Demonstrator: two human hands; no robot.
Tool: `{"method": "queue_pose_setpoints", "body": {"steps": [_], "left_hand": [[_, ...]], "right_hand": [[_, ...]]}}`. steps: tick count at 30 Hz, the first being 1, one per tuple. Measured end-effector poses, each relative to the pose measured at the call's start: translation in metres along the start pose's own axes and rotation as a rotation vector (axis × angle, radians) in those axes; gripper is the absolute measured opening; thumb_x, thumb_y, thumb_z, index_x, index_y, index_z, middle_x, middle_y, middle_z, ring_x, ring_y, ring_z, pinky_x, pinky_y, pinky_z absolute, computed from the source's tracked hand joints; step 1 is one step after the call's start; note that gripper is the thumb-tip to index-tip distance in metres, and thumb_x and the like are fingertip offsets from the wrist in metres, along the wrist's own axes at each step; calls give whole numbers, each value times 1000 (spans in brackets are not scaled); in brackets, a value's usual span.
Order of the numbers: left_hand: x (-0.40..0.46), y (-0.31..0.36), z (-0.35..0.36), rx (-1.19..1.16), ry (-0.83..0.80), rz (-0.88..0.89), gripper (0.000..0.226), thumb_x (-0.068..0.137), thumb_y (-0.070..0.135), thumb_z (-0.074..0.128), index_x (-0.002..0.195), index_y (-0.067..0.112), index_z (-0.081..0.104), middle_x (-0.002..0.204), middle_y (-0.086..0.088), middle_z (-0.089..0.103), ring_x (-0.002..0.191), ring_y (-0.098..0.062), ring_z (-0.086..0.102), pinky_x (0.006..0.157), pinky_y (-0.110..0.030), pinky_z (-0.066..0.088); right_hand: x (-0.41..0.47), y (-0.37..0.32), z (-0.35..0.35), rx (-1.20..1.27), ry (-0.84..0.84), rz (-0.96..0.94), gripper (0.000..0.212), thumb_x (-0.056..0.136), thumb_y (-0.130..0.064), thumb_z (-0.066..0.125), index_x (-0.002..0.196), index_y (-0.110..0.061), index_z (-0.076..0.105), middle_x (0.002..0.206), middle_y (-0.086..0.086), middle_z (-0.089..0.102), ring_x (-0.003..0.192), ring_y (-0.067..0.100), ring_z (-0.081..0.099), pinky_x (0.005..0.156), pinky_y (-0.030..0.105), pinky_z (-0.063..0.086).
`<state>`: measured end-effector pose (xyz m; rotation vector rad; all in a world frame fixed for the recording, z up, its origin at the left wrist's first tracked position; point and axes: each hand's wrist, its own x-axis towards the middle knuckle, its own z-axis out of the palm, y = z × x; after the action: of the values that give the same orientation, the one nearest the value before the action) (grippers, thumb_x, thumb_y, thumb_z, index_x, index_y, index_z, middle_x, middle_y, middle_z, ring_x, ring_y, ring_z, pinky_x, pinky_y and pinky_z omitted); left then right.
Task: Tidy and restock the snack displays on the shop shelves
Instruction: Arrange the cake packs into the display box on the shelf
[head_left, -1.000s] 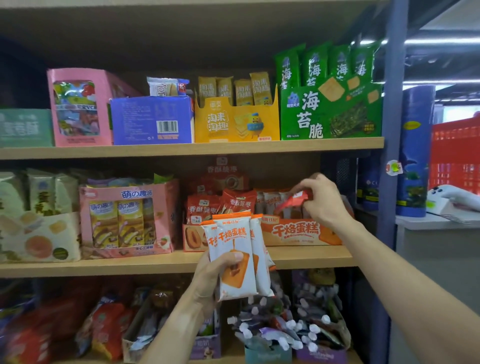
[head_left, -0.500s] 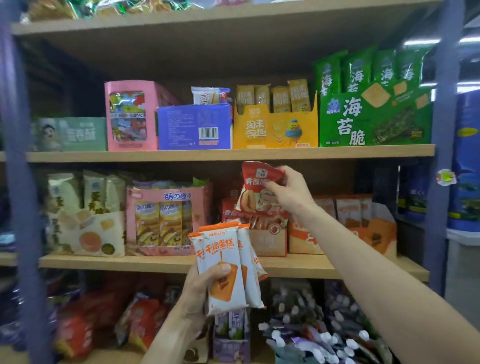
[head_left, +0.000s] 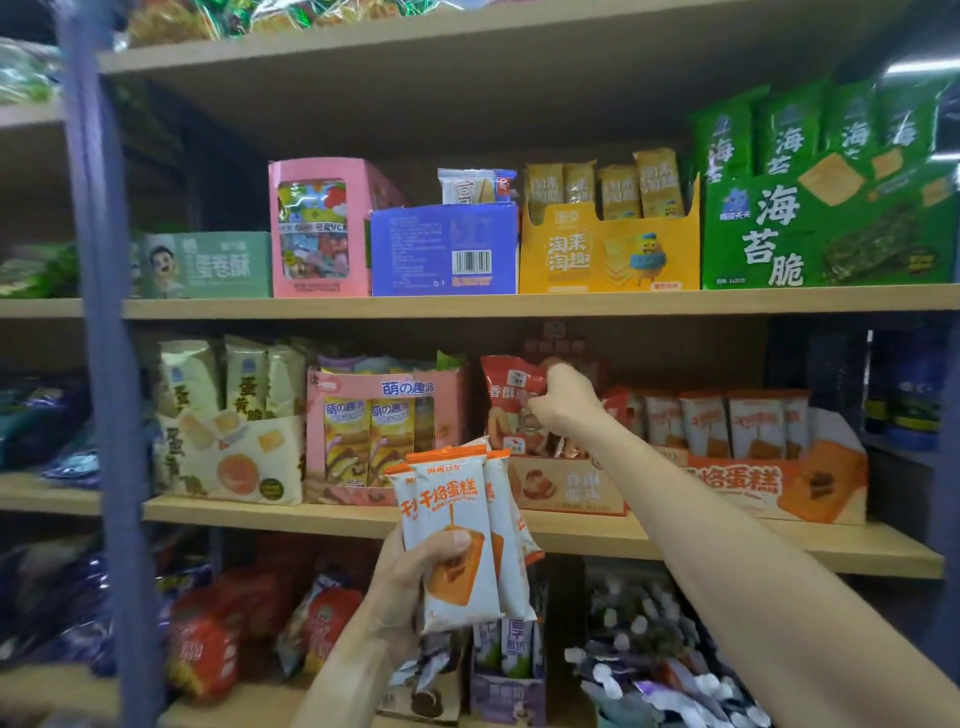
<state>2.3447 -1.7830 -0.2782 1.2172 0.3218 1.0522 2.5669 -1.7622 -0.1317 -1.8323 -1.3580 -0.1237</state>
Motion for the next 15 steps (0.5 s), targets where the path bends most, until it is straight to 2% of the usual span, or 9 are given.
{"method": "queue_pose_setpoints", "body": {"steps": [2, 5, 8, 10, 13, 15], "left_hand": [[-2, 1, -2, -1, -17, -9, 49, 47, 23, 94, 93, 13, 80, 102, -21, 74, 86, -33, 74, 74, -44, 63], [-5, 2, -5, 10, -40, -31, 60, 44, 22, 96, 99, 8, 77, 104, -24, 74, 85, -34, 74, 68, -41, 63], [-7, 4, -9, 50, -33, -34, 57, 51, 21, 90, 103, 6, 76, 107, -26, 74, 87, -36, 75, 68, -41, 62], [-6, 6, -11, 78, -30, -34, 62, 53, 23, 89, 110, 4, 73, 110, -26, 74, 90, -36, 74, 70, -40, 62], [-5, 6, -12, 103, -25, -30, 69, 54, 26, 89, 116, 2, 68, 110, -24, 74, 91, -34, 74, 71, -40, 61], [-5, 7, -10, 109, -23, -23, 70, 54, 26, 89, 117, 2, 68, 110, -24, 74, 92, -34, 74, 71, -39, 61]], "right_hand": [[3, 0, -6, -139, -42, -30, 36, 89, -13, 71, 121, -7, 56, 116, 12, 64, 109, 30, 64, 88, 39, 57], [11, 2, -17, -265, -79, -53, 39, 87, -14, 73, 121, -6, 55, 115, 13, 66, 106, 31, 65, 86, 39, 58], [16, 4, -16, -307, -94, -88, 36, 88, -14, 71, 120, -8, 55, 107, 10, 67, 98, 29, 67, 80, 37, 59], [15, 4, -11, -337, -91, -117, 36, 90, -17, 69, 122, -8, 55, 103, 8, 66, 97, 29, 66, 74, 33, 55], [11, 7, -3, -338, -77, -121, 36, 92, -19, 68, 123, -7, 55, 108, 12, 67, 98, 30, 65, 75, 34, 54], [1, 9, 0, -349, 22, -146, 39, 90, -20, 73, 122, -7, 55, 108, 14, 67, 99, 32, 67, 75, 37, 56]]}}
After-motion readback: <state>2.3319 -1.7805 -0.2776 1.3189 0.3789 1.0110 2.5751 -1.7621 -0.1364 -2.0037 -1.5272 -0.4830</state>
